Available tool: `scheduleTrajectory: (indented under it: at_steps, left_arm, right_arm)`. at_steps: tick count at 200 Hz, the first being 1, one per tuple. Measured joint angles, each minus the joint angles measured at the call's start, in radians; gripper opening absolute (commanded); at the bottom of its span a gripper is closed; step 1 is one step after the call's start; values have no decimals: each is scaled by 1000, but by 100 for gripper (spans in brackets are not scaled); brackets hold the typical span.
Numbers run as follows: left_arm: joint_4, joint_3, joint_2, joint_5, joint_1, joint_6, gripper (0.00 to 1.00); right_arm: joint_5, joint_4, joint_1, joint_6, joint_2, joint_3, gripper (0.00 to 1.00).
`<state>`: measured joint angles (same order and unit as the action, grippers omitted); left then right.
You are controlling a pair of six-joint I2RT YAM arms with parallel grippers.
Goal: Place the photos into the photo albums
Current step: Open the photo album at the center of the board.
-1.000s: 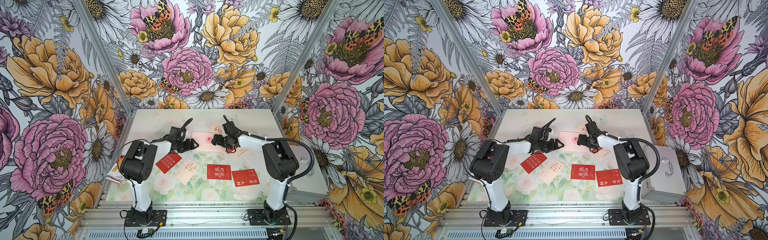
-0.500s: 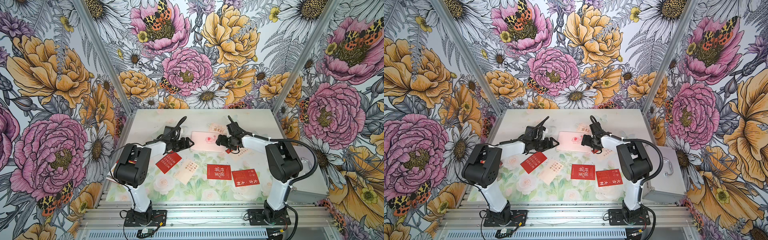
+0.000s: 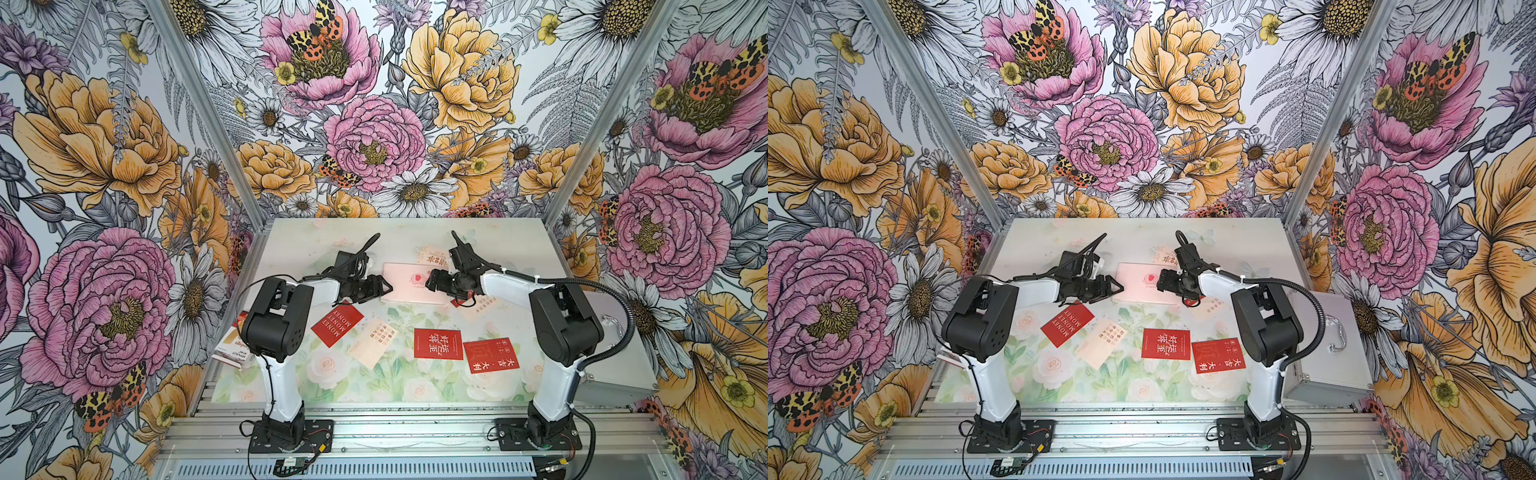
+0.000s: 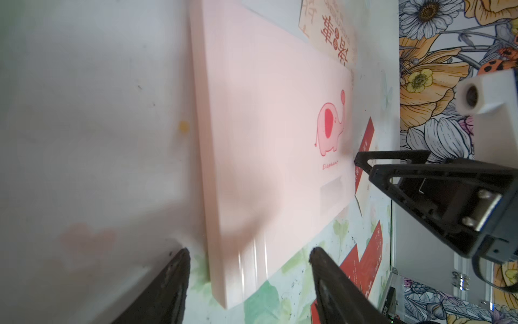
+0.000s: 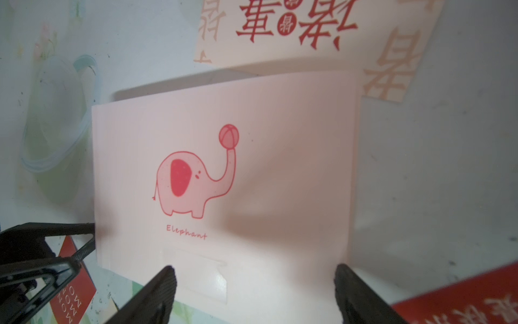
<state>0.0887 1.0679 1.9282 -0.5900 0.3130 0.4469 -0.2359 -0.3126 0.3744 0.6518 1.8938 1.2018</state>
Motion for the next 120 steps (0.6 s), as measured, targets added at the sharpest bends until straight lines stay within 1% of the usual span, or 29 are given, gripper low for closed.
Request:
scheduleTrajectory:
  at_steps: [48, 81, 120]
  left_arm:
    - [1, 0, 0, -3, 19, 3, 66]
    - [2, 0, -2, -3, 19, 12, 65]
    - [1, -4, -13, -3, 16, 18, 65]
  right_arm:
    - [-80, 35, 0, 14, -1, 0, 89]
    - [-71, 46, -13, 26, -23, -5, 89]
    - [-31, 63, -64, 40, -35, -49, 89]
